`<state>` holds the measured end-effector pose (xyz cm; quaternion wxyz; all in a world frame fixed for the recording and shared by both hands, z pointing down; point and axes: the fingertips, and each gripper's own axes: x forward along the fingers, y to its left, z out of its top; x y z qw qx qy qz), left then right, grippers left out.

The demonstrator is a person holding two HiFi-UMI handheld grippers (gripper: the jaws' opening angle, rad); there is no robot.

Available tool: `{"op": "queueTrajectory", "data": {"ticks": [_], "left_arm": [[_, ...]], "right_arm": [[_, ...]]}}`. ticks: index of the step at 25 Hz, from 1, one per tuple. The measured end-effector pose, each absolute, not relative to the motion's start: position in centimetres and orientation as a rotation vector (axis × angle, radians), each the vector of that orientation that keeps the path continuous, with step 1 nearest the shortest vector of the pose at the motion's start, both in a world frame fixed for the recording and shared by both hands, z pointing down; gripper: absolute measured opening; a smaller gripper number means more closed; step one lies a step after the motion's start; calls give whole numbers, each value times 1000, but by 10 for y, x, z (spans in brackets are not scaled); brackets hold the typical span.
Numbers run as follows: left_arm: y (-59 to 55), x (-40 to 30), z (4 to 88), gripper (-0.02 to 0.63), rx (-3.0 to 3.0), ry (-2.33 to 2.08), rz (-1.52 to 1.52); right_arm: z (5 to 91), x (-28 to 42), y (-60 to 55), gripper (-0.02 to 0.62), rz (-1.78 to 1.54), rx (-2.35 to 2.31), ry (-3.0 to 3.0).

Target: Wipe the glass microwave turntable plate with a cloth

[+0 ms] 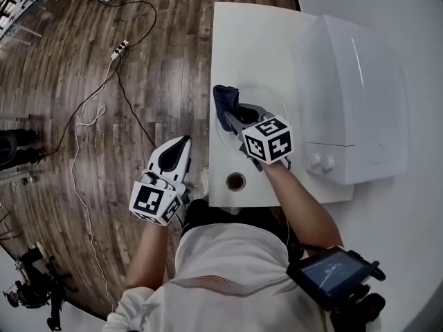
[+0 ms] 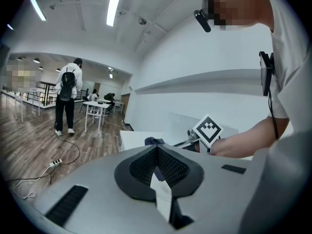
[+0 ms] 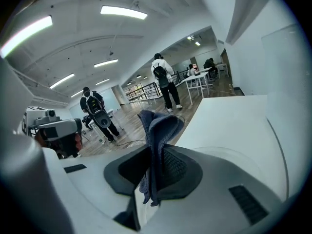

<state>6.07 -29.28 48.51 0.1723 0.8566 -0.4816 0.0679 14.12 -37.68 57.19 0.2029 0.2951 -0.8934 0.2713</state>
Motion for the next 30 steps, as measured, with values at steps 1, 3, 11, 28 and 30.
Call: {"op": "queueTrajectory", "data": {"ticks": [1,3,11,28,30], "left_arm": [[-295,59,486,11,2431,-1367,192],[-298,56,487,11,2426,-1366,193],[-300,45,499,11,2405,-1345,204],[-324,63,498,11,2437,-1272,177],[-325,68,498,11,2447,-1253,173]], "right_arm": [[578,137,-378,61,771,814,-2480],[590,127,-379,61,794,790,-2462],[634,115,-386,61,815,782,-2344],[651,216,-418,61,829,1007,-2128],[653,234,-421,61,819,1063,-2082]]}}
